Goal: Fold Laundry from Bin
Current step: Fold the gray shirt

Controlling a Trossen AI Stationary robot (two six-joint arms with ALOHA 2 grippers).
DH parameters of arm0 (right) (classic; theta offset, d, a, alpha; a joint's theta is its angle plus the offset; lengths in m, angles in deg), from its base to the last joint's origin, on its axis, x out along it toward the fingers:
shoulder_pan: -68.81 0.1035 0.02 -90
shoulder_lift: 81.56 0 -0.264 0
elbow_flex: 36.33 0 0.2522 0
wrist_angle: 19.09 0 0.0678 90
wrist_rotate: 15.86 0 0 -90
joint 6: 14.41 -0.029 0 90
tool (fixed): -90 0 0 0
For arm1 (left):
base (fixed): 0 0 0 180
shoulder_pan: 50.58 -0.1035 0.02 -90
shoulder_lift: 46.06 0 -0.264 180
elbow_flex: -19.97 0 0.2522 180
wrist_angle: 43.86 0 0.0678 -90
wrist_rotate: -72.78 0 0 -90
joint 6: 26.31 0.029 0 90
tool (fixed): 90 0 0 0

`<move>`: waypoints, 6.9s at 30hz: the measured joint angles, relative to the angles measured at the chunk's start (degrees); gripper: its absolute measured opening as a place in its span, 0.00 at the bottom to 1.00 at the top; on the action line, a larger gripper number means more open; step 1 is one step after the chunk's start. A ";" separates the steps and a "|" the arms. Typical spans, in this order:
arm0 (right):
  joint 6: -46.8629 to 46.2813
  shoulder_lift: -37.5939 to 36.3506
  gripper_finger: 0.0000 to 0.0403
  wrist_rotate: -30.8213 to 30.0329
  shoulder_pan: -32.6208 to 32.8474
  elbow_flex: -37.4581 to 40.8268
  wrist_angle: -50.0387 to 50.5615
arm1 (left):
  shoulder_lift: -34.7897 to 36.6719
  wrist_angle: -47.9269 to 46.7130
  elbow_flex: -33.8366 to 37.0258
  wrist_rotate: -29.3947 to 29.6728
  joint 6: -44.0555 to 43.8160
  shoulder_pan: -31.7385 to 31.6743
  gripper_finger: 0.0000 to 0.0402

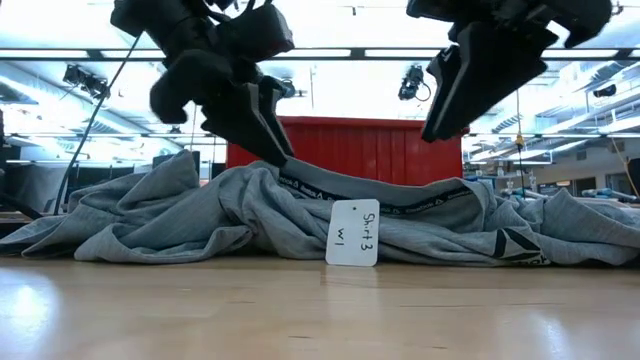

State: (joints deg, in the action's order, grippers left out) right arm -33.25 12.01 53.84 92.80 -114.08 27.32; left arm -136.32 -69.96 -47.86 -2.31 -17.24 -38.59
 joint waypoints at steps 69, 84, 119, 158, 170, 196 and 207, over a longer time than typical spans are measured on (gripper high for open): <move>12.22 0.08 0.48 -21.72 6.64 0.27 -14.92 | 5.42 -31.33 -17.29 -2.43 -8.70 -1.09 0.03; 6.81 0.11 0.50 -14.11 3.89 9.04 -12.64 | 9.88 -33.35 -18.03 -2.08 -9.67 -1.48 0.03; -30.43 -3.35 0.03 -1.34 -1.31 -21.18 57.60 | 10.49 -7.26 -0.76 -7.40 -8.02 0.95 0.45; -26.24 -7.44 0.03 -6.75 -6.30 -21.31 53.79 | -16.72 -25.74 -16.39 15.86 -26.31 9.38 0.44; -25.98 -7.44 0.03 -7.10 -4.43 -21.31 53.10 | -15.48 -35.89 -16.44 16.38 -23.91 8.07 0.02; 7.61 -9.72 0.04 -31.37 3.87 -21.29 50.42 | 33.73 -38.09 -20.23 34.40 4.31 7.58 0.00; 34.65 -21.01 0.03 -27.44 4.08 -21.29 12.40 | 38.66 -26.87 -34.03 25.42 13.21 7.58 0.00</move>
State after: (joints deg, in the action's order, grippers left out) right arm 1.41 -9.00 26.40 96.88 -135.36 39.72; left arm -97.66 -96.82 -81.89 23.10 -4.03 -31.00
